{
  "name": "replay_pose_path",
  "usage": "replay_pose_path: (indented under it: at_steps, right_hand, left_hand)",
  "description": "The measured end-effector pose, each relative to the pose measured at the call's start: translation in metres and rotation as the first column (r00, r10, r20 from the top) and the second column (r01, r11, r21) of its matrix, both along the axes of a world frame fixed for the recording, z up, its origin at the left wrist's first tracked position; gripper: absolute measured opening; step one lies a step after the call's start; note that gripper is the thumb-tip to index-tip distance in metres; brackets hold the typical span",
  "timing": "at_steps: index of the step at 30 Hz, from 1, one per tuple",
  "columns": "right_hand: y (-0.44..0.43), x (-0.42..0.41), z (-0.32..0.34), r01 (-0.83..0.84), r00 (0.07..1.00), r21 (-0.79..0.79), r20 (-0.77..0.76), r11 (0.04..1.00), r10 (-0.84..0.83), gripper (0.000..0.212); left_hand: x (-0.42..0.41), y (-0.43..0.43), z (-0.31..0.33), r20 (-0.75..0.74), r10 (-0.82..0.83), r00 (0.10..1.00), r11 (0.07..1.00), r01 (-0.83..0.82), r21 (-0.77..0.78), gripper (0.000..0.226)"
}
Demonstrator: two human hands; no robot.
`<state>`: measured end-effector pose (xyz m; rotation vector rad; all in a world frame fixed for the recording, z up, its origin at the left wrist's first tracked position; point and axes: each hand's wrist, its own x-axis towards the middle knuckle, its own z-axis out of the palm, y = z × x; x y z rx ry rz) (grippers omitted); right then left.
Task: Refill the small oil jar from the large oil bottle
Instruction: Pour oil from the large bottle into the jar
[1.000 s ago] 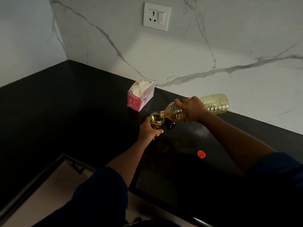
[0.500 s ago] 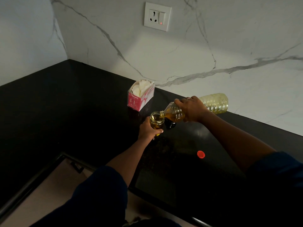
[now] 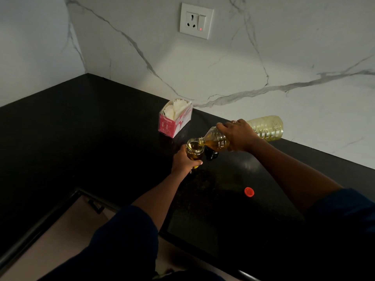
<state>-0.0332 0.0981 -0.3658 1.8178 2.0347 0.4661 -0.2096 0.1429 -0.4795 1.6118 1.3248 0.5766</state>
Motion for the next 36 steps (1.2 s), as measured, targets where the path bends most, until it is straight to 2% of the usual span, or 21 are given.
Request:
replay_pose_path:
  at_steps: [36]
  right_hand:
    - [0.0003, -0.0018, 0.0017, 0.001, 1.0, -0.005, 0.023, 1.0, -0.001, 0.089]
  left_hand:
    - [0.0006, 0.0014, -0.0032, 0.002, 0.002, 1.0, 1.0, -0.002, 0.004, 0.078]
